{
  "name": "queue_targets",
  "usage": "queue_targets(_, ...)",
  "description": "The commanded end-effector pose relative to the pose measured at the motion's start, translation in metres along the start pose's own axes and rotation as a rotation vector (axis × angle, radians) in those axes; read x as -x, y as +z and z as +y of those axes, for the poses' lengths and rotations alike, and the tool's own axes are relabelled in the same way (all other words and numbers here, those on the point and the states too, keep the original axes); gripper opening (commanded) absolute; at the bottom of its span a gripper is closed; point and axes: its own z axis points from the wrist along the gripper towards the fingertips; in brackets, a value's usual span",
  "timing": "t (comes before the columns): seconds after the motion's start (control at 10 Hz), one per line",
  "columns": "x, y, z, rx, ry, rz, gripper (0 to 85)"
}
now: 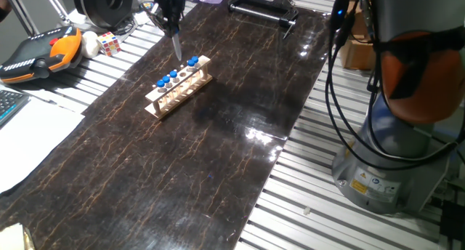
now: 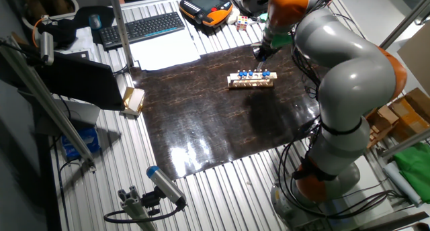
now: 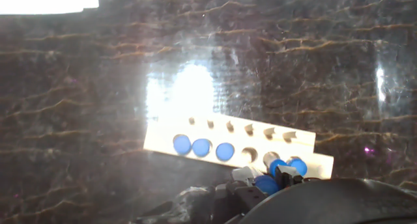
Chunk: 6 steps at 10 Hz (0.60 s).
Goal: Shake the test tube
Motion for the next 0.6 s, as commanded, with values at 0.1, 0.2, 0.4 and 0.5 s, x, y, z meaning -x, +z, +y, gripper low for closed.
queue_targets(0.1,0.005,0.009,-0.003,-0.016,-0.009,-0.005,1.7)
queue_targets(0.2,0.007,0.015,-0.005,-0.016,-0.010,-0.009,1.3)
queue_targets(0.4,0.011,0.028,-0.006,-0.012,-0.019,-0.020,1.0)
queue_targets(0.5,0.012,0.035,-0.007,-0.008,-0.028,-0.021,0.7)
